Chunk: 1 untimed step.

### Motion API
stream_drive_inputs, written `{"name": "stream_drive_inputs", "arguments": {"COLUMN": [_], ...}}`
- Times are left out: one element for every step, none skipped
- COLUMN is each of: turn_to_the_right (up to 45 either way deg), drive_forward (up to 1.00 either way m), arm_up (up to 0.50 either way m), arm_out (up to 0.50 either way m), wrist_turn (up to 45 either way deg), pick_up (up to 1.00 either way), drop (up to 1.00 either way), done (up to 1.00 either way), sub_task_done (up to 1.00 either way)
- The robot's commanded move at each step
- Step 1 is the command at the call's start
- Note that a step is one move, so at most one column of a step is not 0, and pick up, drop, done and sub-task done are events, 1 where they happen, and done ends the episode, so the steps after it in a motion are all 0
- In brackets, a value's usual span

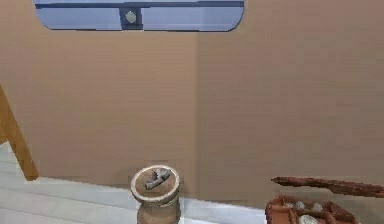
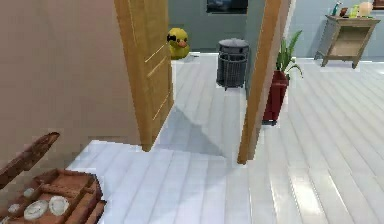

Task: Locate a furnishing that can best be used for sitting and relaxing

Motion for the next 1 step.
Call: {"name": "stream_drive_inputs", "arguments": {"turn_to_the_right": [-39.0], "drive_forward": [0.00], "arm_up": [0.00], "arm_out": [0.00], "wrist_turn": [0.0], "pick_up": [0.00], "drop": [0.00], "done": [0.00], "sub_task_done": [0.00]}}
